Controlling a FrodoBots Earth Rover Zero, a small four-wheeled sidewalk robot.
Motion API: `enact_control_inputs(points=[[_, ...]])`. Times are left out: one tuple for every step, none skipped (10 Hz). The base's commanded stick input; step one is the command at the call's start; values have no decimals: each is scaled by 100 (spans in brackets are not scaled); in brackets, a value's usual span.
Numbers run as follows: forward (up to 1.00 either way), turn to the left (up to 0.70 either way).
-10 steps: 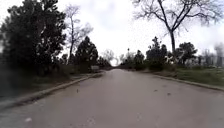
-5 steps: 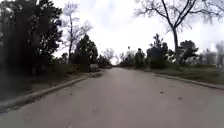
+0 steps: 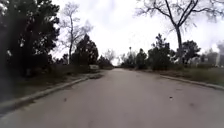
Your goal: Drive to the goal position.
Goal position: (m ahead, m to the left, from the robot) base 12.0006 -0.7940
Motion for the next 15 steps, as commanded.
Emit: enact_control_inputs(points=[[70, 0], [70, 0], [70, 0], [70, 0], [70, 0], [70, 0], [70, 0], [70, 0], [70, 0], [70, 0], [70, 0], [70, 0], [70, 0], [70, 0], [70, 0]])
